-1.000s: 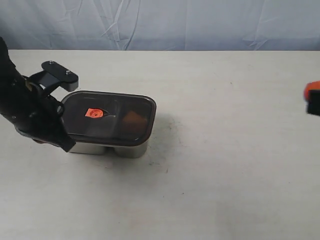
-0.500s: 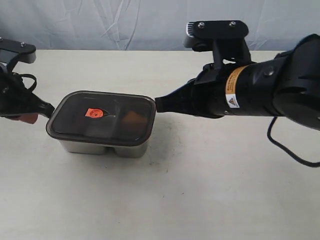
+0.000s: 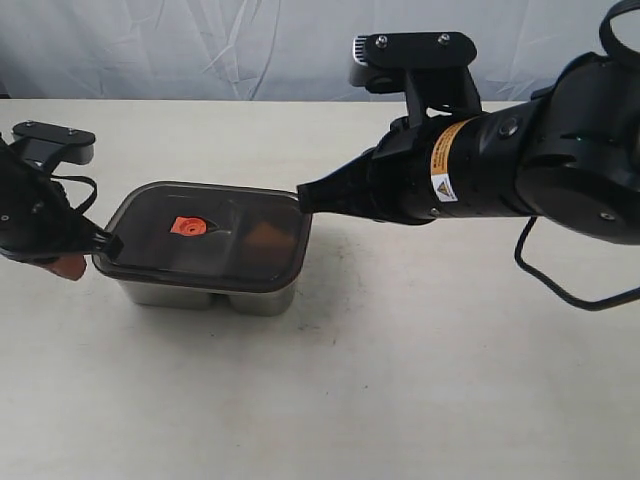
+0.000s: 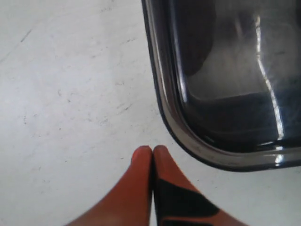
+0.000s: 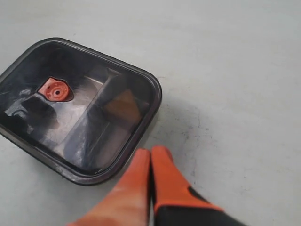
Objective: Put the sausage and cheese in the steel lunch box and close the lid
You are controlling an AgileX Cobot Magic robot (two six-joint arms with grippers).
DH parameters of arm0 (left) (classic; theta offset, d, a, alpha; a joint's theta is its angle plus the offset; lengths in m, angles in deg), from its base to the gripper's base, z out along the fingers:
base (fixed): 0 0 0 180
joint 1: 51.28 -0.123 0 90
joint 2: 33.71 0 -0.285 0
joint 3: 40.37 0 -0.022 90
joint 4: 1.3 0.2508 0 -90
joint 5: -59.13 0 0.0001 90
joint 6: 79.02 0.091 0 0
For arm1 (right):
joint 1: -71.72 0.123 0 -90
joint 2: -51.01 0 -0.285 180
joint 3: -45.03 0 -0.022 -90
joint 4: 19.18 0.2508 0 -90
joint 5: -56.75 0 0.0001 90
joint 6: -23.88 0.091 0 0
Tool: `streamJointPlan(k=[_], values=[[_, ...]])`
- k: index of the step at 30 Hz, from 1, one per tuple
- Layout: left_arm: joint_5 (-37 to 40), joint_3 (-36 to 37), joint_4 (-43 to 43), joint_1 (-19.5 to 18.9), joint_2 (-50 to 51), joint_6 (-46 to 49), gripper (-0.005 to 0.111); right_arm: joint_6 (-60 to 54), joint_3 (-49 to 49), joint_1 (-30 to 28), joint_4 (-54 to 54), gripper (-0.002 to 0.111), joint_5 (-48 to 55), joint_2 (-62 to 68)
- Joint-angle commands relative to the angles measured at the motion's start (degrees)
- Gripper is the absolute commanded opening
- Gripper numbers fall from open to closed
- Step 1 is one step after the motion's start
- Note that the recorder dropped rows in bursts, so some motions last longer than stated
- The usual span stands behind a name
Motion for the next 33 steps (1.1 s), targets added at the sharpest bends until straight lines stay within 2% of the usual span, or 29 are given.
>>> streamJointPlan(k=[1, 9, 16, 20, 23, 27, 31, 33], values=[[-2.41, -0.24, -1.55, -0.14, 0.19, 0.22, 0.0, 0.03, 0.34, -0.04, -0.75, -0.001, 0.26, 0.02], [-3.53, -0.24, -2.72, -0.14, 0.19, 0.54, 0.0, 0.03, 0.34, -0.04, -0.75, -0.001, 0.26, 0.02], [-3.42, -0.24, -7.62, -0.14, 0.19, 5.33, 0.0, 0.03, 0.34, -0.04, -0.74, -0.001, 0.15, 0.02], [-3.13, -0.24, -6.38, -0.14, 0.19, 5.21, 0.0, 0.03, 0.34, -0.04, -0.74, -0.001, 0.15, 0.02], [-0.96, -0.5, -2.38, -0.14, 0.19, 2.71, 0.0, 0.03, 0.34, -0.04, -0.74, -0.001, 0.03, 0.02], [2.95, -2.48, 7.96, -0.14, -0.51, -8.08, 0.0, 0.03, 0.34, -0.04, -0.22, -0.001, -3.92, 1.13], [1.87, -3.46, 6.85, -0.14, -3.39, -8.44, 0.0, 0.03, 0.97, -0.04, 0.97, -0.001, -8.68, 4.27], [-0.62, -3.46, 2.02, -0.14, -5.21, -4.19, 0.0, 0.03, 2.48, -0.04, 0.97, -0.001, -8.83, 6.79]])
